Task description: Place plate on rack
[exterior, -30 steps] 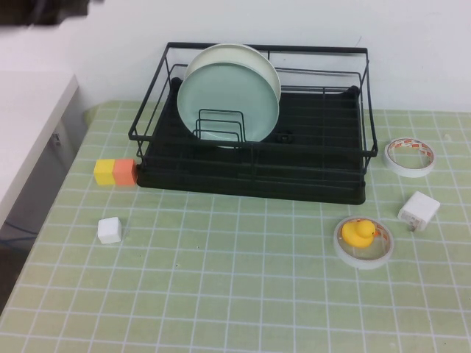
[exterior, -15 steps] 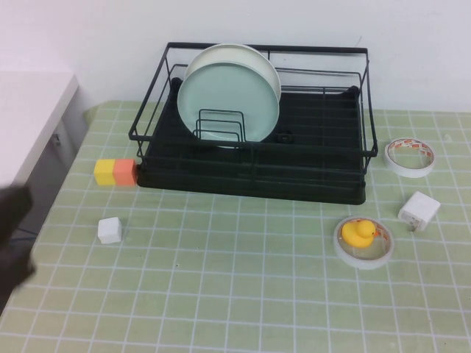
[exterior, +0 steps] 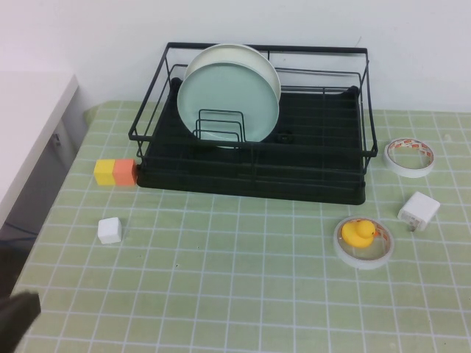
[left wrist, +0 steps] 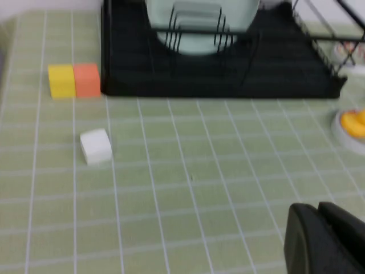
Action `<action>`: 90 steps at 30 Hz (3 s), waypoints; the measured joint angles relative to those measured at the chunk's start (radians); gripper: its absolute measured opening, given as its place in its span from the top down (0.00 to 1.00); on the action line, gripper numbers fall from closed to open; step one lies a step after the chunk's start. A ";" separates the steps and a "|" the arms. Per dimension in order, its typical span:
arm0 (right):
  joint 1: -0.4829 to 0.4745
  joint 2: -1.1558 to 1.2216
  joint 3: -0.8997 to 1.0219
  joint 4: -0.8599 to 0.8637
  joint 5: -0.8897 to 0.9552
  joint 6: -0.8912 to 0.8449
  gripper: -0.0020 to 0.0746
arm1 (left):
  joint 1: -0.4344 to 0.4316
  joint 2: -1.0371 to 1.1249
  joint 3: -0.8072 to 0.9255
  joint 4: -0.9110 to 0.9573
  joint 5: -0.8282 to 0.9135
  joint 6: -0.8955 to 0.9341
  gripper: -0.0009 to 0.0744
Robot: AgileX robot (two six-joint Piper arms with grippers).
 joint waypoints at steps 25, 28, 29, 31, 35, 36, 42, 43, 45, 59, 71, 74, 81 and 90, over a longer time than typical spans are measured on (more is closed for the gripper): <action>0.000 0.000 0.002 0.000 0.002 0.000 0.98 | 0.120 -0.425 0.391 0.158 -0.167 -0.222 0.99; 0.000 0.000 0.002 0.000 0.002 0.000 0.98 | 0.120 -0.425 0.462 0.148 -0.171 -0.275 0.99; 0.000 0.000 0.002 0.000 0.002 0.000 0.98 | 0.120 -0.425 0.464 0.137 -0.183 -0.293 0.99; 0.000 0.000 0.002 0.000 0.002 0.000 0.98 | 0.120 -0.425 0.465 0.133 -0.181 -0.305 0.99; 0.000 0.000 0.002 0.000 0.002 0.000 0.98 | 0.120 -0.427 0.465 0.133 -0.181 -0.309 0.99; 0.000 0.000 0.002 0.000 0.002 0.000 0.98 | 0.120 -0.427 0.465 0.133 -0.181 -0.309 0.99; 0.000 0.000 0.002 0.000 0.002 0.000 0.98 | 0.120 -0.427 0.465 0.136 -0.181 -0.309 0.99; 0.000 0.000 0.002 0.000 0.002 0.000 0.98 | 0.120 -0.427 0.465 0.145 -0.181 -0.309 0.99; 0.000 0.000 0.002 0.000 0.002 0.000 0.98 | 0.120 -0.427 0.465 0.175 -0.181 -0.309 0.99; 0.000 0.000 0.002 0.000 0.002 0.000 0.98 | 0.120 -0.427 0.465 0.232 -0.183 -0.210 0.99; 0.000 0.000 0.002 0.000 0.002 0.000 0.98 | 0.120 -0.427 0.465 0.232 -0.183 -0.163 0.99; 0.000 0.000 0.002 0.000 0.002 0.000 0.98 | 0.120 -0.427 0.465 0.232 -0.183 -0.163 0.99; 0.083 0.011 0.002 0.000 -0.002 0.000 0.98 | 0.120 -0.427 0.465 0.232 -0.183 -0.163 0.99; 0.113 0.001 0.002 0.010 -0.097 -0.002 0.98 | 0.120 -0.427 0.465 0.232 -0.183 -0.163 0.99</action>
